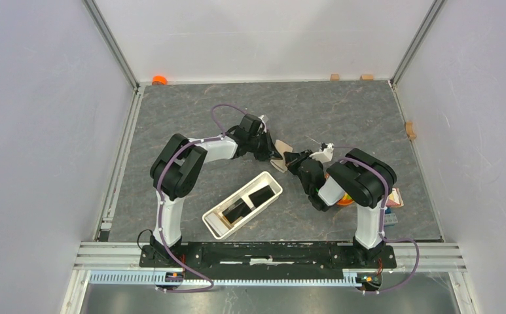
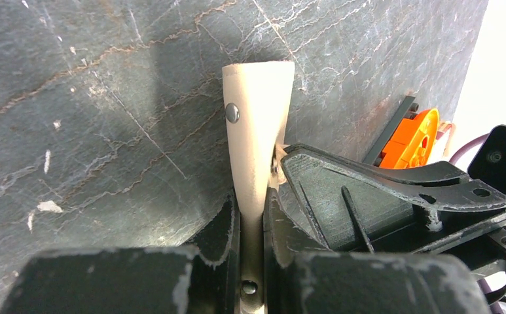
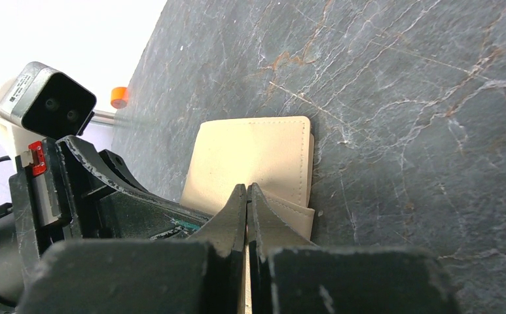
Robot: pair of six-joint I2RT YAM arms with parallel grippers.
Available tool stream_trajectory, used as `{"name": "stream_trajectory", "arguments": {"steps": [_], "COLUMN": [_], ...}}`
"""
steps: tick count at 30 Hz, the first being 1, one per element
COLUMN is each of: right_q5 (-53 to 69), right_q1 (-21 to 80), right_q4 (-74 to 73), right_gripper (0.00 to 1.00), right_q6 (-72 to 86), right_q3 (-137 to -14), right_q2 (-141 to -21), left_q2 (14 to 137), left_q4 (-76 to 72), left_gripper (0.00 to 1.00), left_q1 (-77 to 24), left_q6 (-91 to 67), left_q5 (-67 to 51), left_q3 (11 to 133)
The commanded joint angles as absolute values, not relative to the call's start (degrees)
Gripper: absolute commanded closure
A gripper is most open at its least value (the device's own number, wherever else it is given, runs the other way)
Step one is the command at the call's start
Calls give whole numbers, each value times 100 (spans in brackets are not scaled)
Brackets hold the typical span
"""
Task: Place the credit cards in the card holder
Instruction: Close the card holder at the center of the board.
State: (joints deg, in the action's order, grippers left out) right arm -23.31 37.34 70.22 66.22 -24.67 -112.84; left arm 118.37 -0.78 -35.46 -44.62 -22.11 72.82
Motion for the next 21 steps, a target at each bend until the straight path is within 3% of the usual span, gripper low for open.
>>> {"name": "stream_trajectory", "arguments": {"steps": [1,21], "right_q5": [550,789], "right_q1": [4785,4993], "right_q4": [3429,3056], "right_gripper": [100,100], "right_q6": [6606,6687], "right_q3": [-2135,-2580], "right_q2": [-12174,-12709], "left_q2": [12092,12104], "left_q4": [-518,-964], "left_gripper": [98,98], "left_q1": [-3744,-3850], "left_q6": [-4232,-3573], "left_q5": [-2212,-2834], "left_q3": [7572,7755]}}
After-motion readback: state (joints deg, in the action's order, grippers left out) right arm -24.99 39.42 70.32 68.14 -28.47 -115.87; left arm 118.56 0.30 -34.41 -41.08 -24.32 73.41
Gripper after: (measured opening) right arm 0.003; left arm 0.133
